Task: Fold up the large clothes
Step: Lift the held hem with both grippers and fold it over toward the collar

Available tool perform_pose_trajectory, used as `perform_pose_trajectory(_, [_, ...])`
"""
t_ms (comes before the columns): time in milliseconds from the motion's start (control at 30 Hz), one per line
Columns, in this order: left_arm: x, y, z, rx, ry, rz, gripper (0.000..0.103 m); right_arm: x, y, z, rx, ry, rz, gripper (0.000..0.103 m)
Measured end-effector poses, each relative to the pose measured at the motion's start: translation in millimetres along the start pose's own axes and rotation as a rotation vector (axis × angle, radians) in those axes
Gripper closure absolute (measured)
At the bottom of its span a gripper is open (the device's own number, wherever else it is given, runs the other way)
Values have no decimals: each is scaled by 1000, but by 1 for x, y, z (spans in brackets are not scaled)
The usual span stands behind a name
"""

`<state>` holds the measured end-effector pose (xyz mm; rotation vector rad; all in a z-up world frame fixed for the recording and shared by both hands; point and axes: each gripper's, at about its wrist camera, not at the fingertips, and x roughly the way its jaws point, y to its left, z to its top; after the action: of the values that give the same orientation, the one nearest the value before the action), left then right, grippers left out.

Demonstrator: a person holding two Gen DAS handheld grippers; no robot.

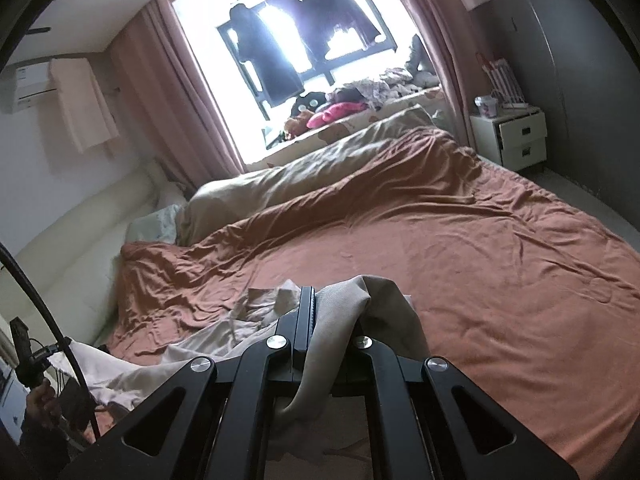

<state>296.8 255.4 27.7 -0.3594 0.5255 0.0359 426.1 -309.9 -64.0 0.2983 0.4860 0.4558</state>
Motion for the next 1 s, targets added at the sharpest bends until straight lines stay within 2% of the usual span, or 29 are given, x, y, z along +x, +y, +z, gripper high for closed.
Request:
perform_pose_trajectory(233, [67, 13, 4, -5, 84, 25, 99, 55, -4, 12, 23, 73, -37, 102])
perform_pose_trajectory(633, [177, 41, -10, -21, 247, 90, 98, 147, -11, 22, 87, 199, -82, 102])
perform_pose_trajectory(767, [208, 50, -15, -35, 316, 98, 95, 161, -18, 23, 116, 192, -104, 101])
perform_pose_trajectory(833, [220, 55, -16, -53, 349, 71, 90, 165, -14, 22, 96, 185, -130, 100])
perform_pose_trajectory(867, [224, 57, -16, -63, 357, 63, 82, 167, -11, 22, 86, 185, -141, 98])
perform_pose_trajectory(900, [228, 59, -16, -81, 369, 49, 69, 169, -10, 21, 83, 188, -143, 94])
perform_pose_trajectory(933, [230, 60, -16, -101, 376, 31, 61, 169, -9, 20, 85, 191, -142, 90])
perform_pose_trajectory(967, [230, 58, -15, -104, 371, 28, 47, 169, -9, 20, 89, 189, -135, 78])
perform_pose_trajectory(1000, [229, 56, -13, -100, 358, 26, 40, 167, -6, 22, 96, 178, -114, 54])
